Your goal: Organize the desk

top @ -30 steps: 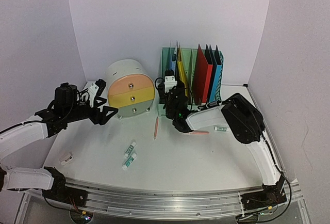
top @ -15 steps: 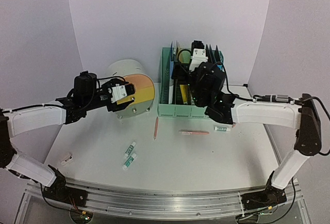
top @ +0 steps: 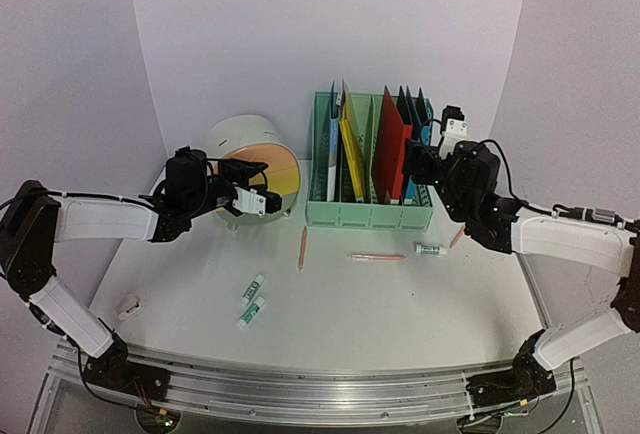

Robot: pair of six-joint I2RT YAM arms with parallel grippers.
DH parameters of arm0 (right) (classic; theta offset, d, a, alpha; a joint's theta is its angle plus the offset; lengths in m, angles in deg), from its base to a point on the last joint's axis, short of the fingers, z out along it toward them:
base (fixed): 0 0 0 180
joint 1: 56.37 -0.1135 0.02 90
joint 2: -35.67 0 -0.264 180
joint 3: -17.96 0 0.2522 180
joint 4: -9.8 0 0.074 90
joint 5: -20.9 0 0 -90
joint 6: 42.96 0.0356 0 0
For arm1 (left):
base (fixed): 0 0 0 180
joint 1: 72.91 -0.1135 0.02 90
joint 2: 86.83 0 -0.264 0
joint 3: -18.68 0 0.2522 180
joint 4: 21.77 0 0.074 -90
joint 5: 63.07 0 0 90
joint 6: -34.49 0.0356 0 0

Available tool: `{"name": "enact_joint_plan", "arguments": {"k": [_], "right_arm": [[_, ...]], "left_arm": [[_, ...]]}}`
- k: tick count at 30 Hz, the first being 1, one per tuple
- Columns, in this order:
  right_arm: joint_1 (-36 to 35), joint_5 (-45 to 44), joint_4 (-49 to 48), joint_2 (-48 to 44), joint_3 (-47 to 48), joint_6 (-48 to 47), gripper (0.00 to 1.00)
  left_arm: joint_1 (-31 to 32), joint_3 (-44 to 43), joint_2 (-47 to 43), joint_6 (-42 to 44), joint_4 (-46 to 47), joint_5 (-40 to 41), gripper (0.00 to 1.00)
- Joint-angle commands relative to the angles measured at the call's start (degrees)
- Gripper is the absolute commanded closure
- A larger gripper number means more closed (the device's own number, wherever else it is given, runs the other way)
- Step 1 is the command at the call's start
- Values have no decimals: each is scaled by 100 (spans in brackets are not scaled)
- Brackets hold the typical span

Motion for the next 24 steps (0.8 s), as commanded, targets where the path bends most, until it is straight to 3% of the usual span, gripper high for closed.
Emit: {"name": "enact_joint_plan", "arguments": {"k": [1, 24], "right_arm": [[20, 166, -24, -311, -92, 8, 14], [64, 408, -19, -285, 149, -321, 13]], "left_arm": [[-92, -178, 191, 284, 568, 239, 52], [-403, -523, 630, 235, 600, 369, 58]]}}
